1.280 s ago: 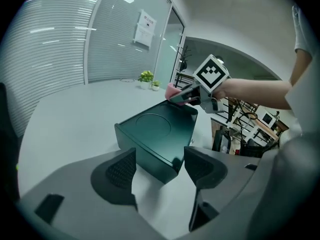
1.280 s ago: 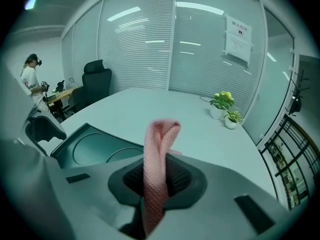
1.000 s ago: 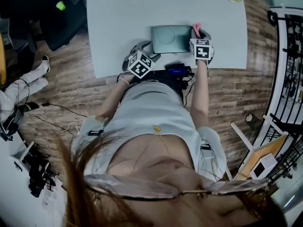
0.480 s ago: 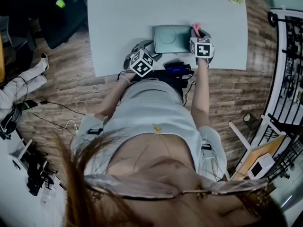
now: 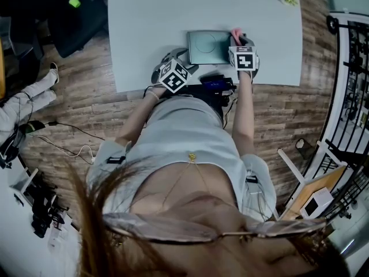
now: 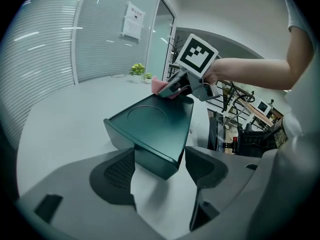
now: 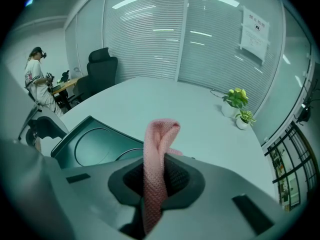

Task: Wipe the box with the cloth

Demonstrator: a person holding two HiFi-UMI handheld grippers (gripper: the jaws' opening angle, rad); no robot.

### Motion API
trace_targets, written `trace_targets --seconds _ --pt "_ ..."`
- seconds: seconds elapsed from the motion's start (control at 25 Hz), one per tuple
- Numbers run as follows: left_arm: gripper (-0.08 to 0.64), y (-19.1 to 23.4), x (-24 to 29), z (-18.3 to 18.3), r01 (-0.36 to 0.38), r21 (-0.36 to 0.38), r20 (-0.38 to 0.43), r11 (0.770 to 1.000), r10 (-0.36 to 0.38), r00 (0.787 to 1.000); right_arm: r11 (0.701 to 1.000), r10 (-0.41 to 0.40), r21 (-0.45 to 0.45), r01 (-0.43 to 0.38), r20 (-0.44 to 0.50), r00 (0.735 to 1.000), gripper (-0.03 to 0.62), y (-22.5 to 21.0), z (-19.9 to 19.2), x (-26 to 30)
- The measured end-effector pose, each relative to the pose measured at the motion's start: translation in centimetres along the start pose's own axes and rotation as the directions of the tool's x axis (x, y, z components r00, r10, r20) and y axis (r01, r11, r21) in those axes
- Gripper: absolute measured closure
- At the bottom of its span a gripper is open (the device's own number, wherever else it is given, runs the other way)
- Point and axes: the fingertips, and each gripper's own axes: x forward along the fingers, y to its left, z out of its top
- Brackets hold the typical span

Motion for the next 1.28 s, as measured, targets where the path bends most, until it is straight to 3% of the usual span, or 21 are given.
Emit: trace_targets --seconds 0.2,1.28 --pt "0.249 0.0 0.0 0.2 0.001 -0.01 0.004 1.0 -0.001 1.0 1.0 -0.011 -0.006 0.011 0.002 1.0 0.552 0.3 0.1 0.0" --pt "0.249 0.1 0.2 0.4 -0.021 -0.016 0.0 1.0 0.021 1.0 0.987 0.162 -0.005 -0.162 -0.001 0.987 0.552 5.0 1.8 0.3"
